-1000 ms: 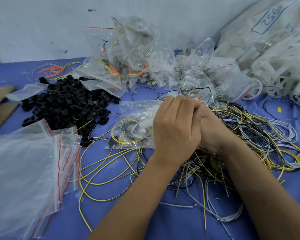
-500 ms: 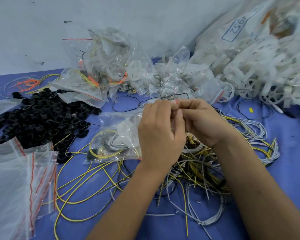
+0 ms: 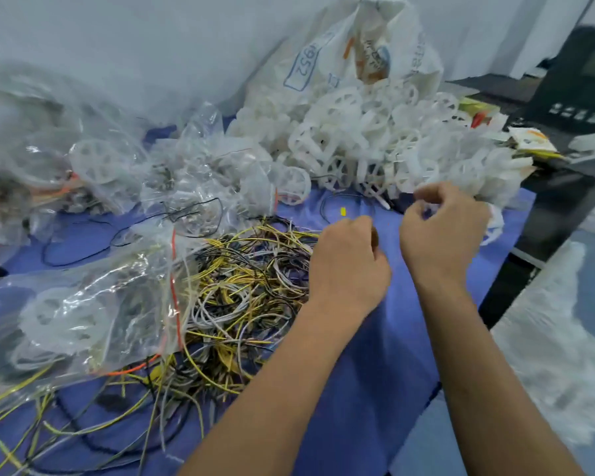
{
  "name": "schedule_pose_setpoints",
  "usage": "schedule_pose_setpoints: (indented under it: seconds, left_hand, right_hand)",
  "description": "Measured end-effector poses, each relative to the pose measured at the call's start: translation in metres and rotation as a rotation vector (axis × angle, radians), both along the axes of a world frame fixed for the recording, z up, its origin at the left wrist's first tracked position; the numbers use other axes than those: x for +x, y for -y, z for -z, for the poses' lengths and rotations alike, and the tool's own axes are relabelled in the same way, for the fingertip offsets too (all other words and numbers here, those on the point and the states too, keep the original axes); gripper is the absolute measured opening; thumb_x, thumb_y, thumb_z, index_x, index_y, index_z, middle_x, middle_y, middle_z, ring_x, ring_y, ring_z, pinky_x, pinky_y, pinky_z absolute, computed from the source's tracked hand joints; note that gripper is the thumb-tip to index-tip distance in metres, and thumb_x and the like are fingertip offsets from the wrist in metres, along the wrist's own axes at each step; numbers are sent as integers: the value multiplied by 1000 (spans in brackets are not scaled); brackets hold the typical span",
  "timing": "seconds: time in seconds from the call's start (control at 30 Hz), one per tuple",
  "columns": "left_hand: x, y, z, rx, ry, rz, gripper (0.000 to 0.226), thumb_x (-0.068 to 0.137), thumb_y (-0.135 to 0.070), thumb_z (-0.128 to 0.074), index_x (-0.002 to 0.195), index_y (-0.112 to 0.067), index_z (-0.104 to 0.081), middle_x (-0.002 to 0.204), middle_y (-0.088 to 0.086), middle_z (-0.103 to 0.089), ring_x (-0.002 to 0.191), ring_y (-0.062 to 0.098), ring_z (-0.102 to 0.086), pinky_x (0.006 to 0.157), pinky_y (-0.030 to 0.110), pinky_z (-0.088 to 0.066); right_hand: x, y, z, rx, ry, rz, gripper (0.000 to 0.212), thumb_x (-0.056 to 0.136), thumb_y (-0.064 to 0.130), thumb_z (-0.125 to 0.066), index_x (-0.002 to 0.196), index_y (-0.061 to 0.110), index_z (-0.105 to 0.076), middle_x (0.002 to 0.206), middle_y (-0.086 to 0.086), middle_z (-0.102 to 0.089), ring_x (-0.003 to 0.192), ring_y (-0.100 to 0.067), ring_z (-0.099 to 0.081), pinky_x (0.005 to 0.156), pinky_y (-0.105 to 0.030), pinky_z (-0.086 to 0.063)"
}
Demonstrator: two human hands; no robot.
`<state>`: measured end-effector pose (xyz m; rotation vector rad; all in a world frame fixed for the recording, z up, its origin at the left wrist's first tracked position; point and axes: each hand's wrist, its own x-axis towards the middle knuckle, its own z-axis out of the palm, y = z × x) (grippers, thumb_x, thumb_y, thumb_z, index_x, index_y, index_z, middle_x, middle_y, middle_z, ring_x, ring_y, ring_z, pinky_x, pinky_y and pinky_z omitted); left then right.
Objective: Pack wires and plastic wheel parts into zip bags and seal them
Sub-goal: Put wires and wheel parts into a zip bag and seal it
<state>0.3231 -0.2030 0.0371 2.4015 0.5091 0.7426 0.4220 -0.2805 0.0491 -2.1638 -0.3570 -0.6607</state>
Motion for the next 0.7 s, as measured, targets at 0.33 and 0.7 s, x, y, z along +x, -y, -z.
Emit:
schedule_pose_setpoints:
  seconds: [0.33,0.7]
  left_hand:
    - [51,49,20,-53,-116,99,14,89,-11,-57,99,-9,-66,106,12,-66,102,33,-58,87,44,-44]
    - [17,13,-31,-35,163,-19,7,85,-5,-61,88,-11,-65,95,7,-64,92,28,-58,80,40,-46]
  right_hand:
    - [79,52,37,-264,-299,123,67,96,23,-65,155,28,-33,159,-19,-21,135,-45,-40,109,-54,-36]
    - [35,15,18,84,-77,-186,49,87,4,-58,130,27,-65,114,-1,-70,97,-16,-65,89,-38,-55]
